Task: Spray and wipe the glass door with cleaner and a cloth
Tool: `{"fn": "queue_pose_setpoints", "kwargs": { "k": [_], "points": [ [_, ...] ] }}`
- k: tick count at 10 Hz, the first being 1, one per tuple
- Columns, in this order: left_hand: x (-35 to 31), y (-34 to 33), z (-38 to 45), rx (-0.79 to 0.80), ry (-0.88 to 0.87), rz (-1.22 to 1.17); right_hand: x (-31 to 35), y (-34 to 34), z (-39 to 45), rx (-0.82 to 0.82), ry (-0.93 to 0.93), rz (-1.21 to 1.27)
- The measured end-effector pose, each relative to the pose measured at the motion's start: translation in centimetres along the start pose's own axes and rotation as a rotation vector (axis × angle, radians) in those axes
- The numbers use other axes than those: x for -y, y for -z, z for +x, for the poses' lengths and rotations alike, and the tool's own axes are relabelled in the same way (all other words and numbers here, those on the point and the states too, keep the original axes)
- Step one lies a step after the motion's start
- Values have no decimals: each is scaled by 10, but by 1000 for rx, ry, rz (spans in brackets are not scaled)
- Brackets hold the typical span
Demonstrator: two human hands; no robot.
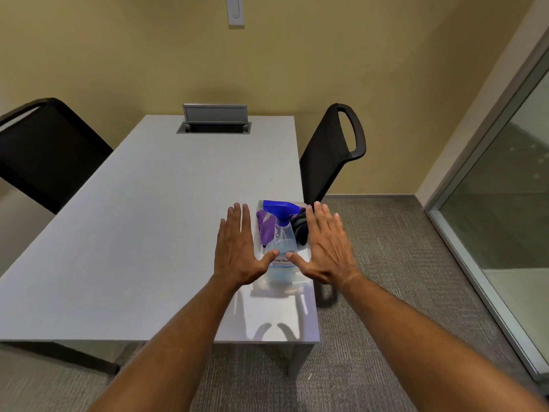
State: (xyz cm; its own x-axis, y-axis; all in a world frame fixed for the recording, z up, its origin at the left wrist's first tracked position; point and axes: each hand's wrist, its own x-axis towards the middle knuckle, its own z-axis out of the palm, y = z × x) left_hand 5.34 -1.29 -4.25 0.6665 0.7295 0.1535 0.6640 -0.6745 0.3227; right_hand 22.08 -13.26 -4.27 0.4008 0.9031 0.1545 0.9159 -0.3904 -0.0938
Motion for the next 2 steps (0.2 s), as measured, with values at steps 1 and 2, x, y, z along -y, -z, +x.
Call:
{"fn": "queue_pose_setpoints", "kwargs": {
  "k": [1,2],
  "points": [
    [-9,7,-3,-50,-18,-3,-5,11,-5,-15,-4,12],
    [-26,18,-6,-155,-41,0,-16,34,-14,-74,-6,34]
  ]
}}
